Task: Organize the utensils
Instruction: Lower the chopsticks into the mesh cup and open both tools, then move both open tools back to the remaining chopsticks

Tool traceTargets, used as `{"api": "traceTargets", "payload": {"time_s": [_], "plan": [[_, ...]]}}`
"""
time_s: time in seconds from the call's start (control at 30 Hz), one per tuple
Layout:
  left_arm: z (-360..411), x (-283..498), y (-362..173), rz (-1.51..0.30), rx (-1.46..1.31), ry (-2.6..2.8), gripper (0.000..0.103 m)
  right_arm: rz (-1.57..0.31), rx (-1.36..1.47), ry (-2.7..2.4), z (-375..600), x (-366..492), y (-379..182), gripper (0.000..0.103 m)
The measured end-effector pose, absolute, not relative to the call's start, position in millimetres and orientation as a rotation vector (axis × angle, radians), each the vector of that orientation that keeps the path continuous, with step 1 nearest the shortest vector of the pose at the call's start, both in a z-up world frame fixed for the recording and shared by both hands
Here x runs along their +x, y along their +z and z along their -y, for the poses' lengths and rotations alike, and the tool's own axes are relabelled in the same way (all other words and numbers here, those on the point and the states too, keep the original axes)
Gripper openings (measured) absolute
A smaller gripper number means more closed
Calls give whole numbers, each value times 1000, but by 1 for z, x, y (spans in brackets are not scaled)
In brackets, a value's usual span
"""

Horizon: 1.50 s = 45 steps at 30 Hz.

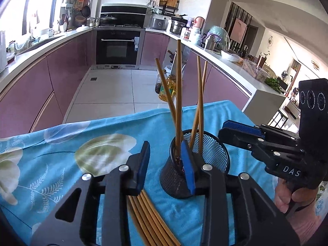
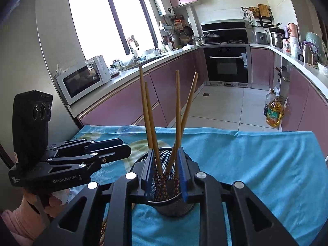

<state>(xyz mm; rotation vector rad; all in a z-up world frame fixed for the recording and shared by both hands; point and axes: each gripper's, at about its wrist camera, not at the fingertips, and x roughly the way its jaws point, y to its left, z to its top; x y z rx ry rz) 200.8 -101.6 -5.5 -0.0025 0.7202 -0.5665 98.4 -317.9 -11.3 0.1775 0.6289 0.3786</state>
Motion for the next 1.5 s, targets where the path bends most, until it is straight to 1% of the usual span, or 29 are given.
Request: {"api": "traceTargets", "payload": {"time_s": [0.1,0.13,0.17,0.23,0.3,0.57,0.73,1.1,1.5], "plan": [[89,188,-4,-687,0,-543,41,-599,166,415,314,82,-6,25],[84,183,-4,-675,6,-534,43,-588,156,433,311,74,-4,29],[79,178,-5,-667,14,-524,44,-584,150,450,309,69,-4,32],[69,168,-9,-659,39,-505,48,-582,129,488,302,56,-6,34],[60,158,-18,-670,63,-477,48,-603,113,519,293,47,-12,36],[35,137,-71,-800,100,-436,48,-786,82,549,256,47,-66,36],[30,131,-92,-849,94,-420,48,-846,58,516,243,48,-88,36],[34,128,-101,-874,101,-420,49,-881,0,464,222,45,-108,36],[45,131,-102,-880,120,-434,50,-884,-55,416,216,47,-111,36]]}}
